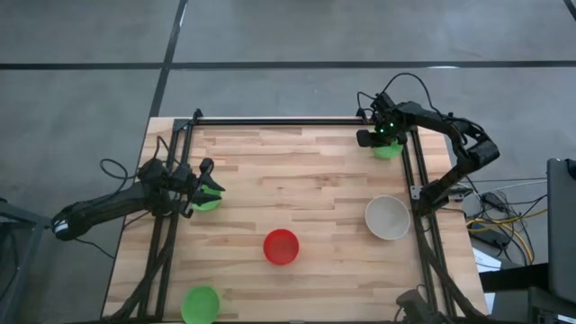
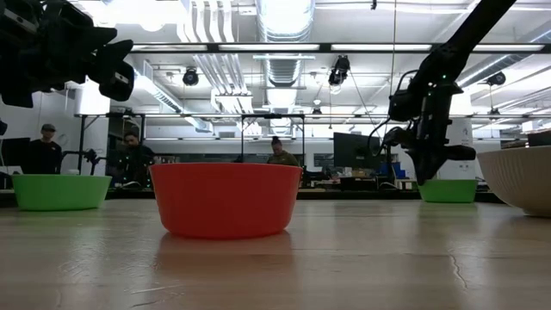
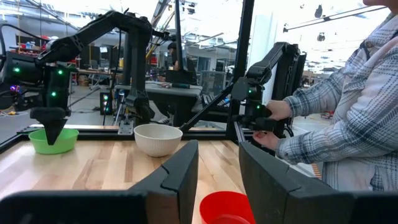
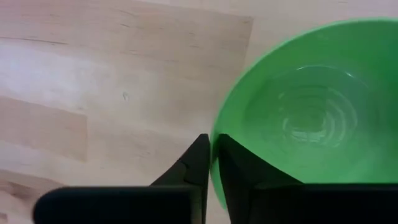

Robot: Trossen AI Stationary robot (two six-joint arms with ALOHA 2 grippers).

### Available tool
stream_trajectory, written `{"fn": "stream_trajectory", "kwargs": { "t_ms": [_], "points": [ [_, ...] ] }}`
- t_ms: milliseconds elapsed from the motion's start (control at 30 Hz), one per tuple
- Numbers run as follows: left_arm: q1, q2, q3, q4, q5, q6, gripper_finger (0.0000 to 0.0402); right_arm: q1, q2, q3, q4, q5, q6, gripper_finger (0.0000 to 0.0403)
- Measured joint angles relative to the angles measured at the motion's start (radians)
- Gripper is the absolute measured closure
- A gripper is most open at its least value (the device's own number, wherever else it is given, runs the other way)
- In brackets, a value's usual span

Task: Nest bowls inside each other
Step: Stack the top green bowl on the gray bowl

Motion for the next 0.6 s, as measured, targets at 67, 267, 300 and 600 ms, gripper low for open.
{"fn": "stream_trajectory", "kwargs": {
  "t_ms": [67, 267, 300, 600],
  "points": [
    [0.0, 0.0, 0.0, 0.0, 0.0, 0.0, 0.028, 0.0, -0.001, 0.0, 0.0, 0.001, 0.0, 0.0388],
    [0.0, 0.0, 0.0, 0.0, 0.0, 0.0, 0.028, 0.0, -0.001, 0.0, 0.0, 0.001, -0.003, 0.0392],
    [0.0, 0.0, 0.0, 0.0, 0.0, 0.0, 0.028, 0.0, -0.001, 0.0, 0.0, 0.001, -0.005, 0.0392],
    [-0.001, 0.0, 0.0, 0.0, 0.0, 0.0, 0.028, 0.0, -0.021, -0.001, 0.011, -0.022, -0.007, 0.0394]
  ]
}}
